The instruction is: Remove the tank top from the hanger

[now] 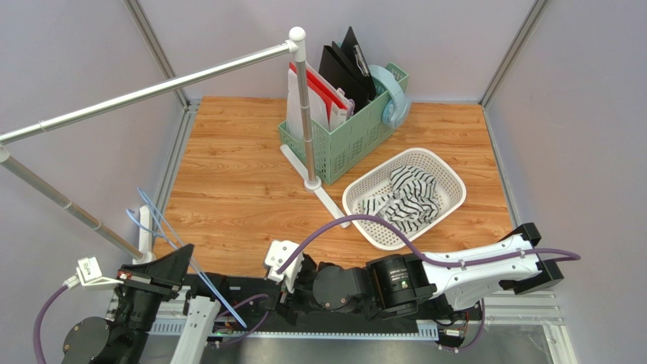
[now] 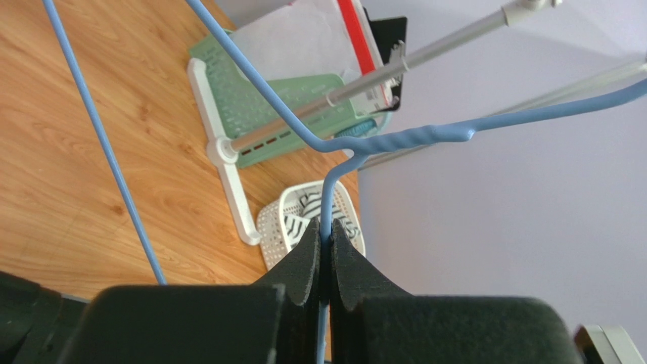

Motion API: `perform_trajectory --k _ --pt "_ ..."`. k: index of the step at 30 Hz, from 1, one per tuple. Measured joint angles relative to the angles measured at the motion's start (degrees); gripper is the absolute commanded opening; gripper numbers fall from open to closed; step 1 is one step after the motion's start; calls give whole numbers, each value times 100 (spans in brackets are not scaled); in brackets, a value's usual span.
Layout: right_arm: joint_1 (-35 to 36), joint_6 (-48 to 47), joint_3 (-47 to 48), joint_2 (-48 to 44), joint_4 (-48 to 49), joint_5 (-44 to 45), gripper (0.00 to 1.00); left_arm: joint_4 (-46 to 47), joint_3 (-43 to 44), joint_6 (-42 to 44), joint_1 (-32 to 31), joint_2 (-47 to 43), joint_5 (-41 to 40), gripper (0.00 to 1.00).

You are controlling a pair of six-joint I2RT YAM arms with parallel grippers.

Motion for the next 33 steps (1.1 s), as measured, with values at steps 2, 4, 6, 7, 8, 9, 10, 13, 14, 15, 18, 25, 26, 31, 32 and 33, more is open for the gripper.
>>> perform_trajectory --k 2,4,6,7,8,9,10,13,14,15,18,25,26,31,32,33 --pt "140 -33 111 168 164 -70 70 -157 0 -103 0 -72 -291 0" --pt "210 -37 177 289 304 -149 70 -273 2 -203 0 -116 -551 0" --pt "223 -31 243 402 413 -269 70 -385 4 -282 0 -149 -787 0" --pt "223 -24 319 490 461 -337 70 -435 7 -323 0 -162 -883 0" --pt "223 -20 409 590 501 -420 70 -485 15 -352 0 -175 -960 0" --pt "223 -2 516 717 518 -479 70 -540 37 -380 0 -181 -1045 0" --pt "223 13 616 828 533 -525 69 -575 70 -407 0 -192 -1128 0" --pt "223 74 973 1241 551 -715 68 -640 157 -468 0 -223 -1290 0" --pt "223 90 1056 1366 562 -754 67 -658 184 -487 0 -232 -1325 0" --pt "223 90 1099 1460 562 -763 66 -671 199 -507 0 -240 -1357 0" --pt "223 96 1154 1714 546 -721 63 -684 229 -546 0 -247 -1419 0" --pt "223 87 1182 2022 505 -479 51 -734 227 -608 0 -269 -1438 0" --pt "223 85 1215 2059 503 -437 50 -741 225 -619 0 -295 -1443 0" --pt "243 39 1246 2131 522 -142 33 -756 229 -680 0 -463 -1526 0" --pt "247 22 1246 2131 522 -90 31 -763 232 -680 0 -483 -1547 0" --pt "251 7 1246 2131 522 -48 27 -778 249 -686 0 -490 -1574 0"
